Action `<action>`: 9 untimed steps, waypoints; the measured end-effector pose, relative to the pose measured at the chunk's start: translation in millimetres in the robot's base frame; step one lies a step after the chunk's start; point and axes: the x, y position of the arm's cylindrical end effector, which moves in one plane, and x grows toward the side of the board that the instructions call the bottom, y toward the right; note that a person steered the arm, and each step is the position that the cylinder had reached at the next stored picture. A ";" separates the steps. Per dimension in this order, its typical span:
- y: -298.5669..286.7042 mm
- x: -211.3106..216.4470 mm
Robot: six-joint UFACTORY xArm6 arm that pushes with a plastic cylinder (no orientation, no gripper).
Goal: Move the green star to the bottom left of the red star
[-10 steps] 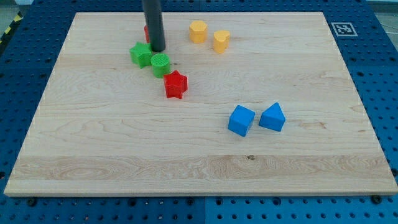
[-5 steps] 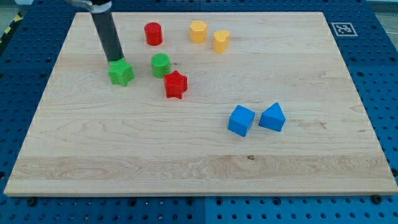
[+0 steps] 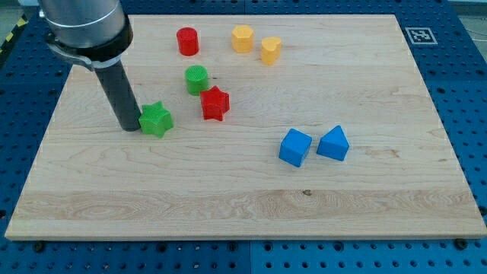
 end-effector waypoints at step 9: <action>-17.1 15.4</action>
